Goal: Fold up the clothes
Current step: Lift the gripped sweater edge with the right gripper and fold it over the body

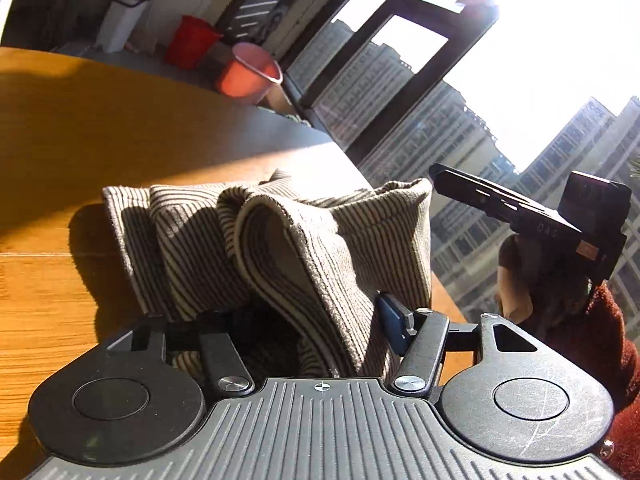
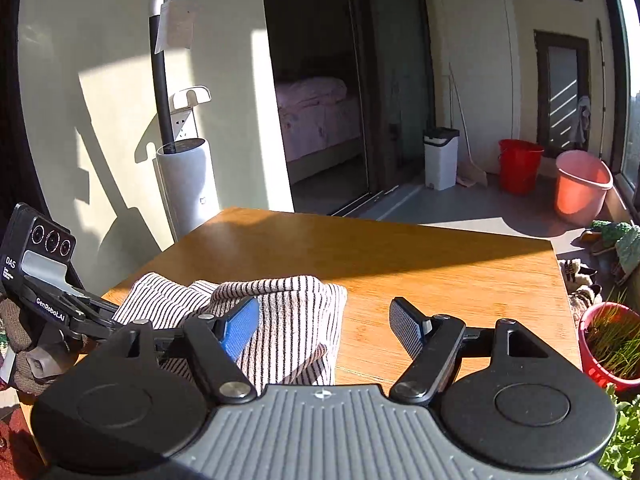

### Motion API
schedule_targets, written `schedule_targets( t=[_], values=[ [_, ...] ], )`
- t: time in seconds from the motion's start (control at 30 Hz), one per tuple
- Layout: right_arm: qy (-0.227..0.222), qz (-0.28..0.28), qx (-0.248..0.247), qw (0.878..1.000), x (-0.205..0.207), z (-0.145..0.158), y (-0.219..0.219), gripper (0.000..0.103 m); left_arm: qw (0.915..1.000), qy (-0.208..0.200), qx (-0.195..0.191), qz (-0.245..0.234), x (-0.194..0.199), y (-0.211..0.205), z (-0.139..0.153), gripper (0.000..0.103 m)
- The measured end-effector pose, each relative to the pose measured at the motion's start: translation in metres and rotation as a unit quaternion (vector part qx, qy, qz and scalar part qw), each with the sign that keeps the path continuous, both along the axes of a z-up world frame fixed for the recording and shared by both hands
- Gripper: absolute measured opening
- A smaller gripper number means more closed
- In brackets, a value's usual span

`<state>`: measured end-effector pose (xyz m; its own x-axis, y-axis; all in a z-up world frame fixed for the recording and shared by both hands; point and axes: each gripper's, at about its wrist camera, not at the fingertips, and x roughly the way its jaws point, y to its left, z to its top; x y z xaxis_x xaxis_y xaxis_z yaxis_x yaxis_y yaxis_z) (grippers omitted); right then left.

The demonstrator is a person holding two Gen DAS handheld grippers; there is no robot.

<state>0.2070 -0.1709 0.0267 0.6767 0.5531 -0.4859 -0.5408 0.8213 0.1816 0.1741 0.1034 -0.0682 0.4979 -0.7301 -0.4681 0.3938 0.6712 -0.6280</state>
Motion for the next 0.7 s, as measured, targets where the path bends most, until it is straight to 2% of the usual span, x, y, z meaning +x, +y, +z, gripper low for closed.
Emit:
schedule_targets(
  t=[0.1,0.13,0.17,0.23,0.27,0.37,0.43,0.57,0.63,0.7],
  values=[
    [0.039,-0.013,0.069,0.997,0.003,-0.028,0.001,0.073,0.9994,0.019,-0.026,0.008,0.007,0.007,-0.006,0.061],
    [0.054,-0.019,0.098,0.994,0.006,-0.038,0.003,0.069,0.9991,0.026,-0.034,0.009,0.008,0.008,-0.008,0.061],
    [0.069,-0.021,0.127,0.989,0.008,-0.046,0.004,0.051,0.9985,0.033,-0.041,0.010,0.009,0.011,-0.011,0.058],
    [0.087,-0.018,0.164,0.983,0.007,-0.050,0.004,0.038,0.9972,0.048,-0.056,0.013,0.009,0.014,-0.014,0.052],
    [0.081,-0.012,0.162,0.983,0.003,-0.047,0.004,0.028,0.9959,0.059,-0.067,0.011,0.009,0.016,-0.016,0.046],
    [0.071,0.011,0.166,0.983,-0.017,-0.031,0.002,0.019,0.9948,0.065,-0.078,-0.003,-0.001,0.013,-0.018,0.042],
    [0.065,0.026,0.174,0.982,-0.033,-0.016,0.000,0.018,0.9941,0.064,-0.085,-0.017,-0.009,0.009,-0.015,0.042],
    [0.039,0.050,0.197,0.978,-0.055,0.019,-0.010,0.018,0.9922,0.030,-0.114,-0.039,-0.033,0.007,0.007,0.042],
    [0.039,0.054,0.209,0.976,-0.050,0.029,-0.012,0.018,0.9904,0.022,-0.131,-0.038,-0.037,0.013,0.017,0.042],
    [0.039,0.045,0.200,0.978,-0.030,0.032,-0.007,0.018,0.9912,0.016,-0.128,-0.027,-0.031,0.020,0.021,0.042]
  ],
)
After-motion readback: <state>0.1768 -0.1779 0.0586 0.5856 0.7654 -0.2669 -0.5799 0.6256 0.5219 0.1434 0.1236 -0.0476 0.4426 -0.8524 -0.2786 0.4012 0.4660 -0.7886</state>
